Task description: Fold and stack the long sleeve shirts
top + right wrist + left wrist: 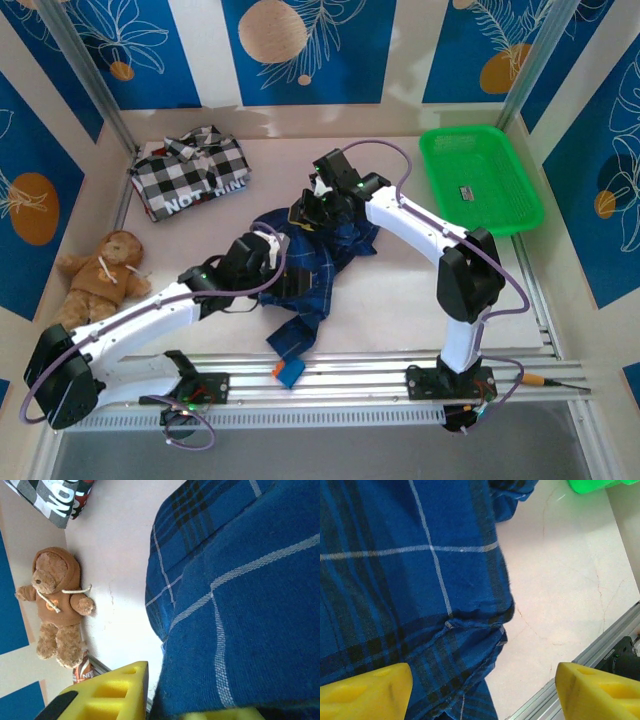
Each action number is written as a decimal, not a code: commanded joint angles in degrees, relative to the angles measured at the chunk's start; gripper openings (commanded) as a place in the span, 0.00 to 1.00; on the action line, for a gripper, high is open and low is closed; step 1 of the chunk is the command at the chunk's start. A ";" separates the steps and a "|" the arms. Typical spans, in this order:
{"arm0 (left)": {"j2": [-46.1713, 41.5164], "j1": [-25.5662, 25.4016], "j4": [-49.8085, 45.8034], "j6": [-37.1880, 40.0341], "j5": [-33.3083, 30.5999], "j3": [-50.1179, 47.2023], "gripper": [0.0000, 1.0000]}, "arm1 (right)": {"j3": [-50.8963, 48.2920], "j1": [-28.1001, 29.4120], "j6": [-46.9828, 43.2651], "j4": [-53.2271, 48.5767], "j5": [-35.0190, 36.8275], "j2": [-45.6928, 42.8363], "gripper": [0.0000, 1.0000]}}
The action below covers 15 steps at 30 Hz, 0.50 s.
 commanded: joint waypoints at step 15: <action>11.88 -1.60 5.72 -2.90 -9.05 5.81 0.70 | -3.57 1.51 3.17 3.04 -3.15 -3.52 0.23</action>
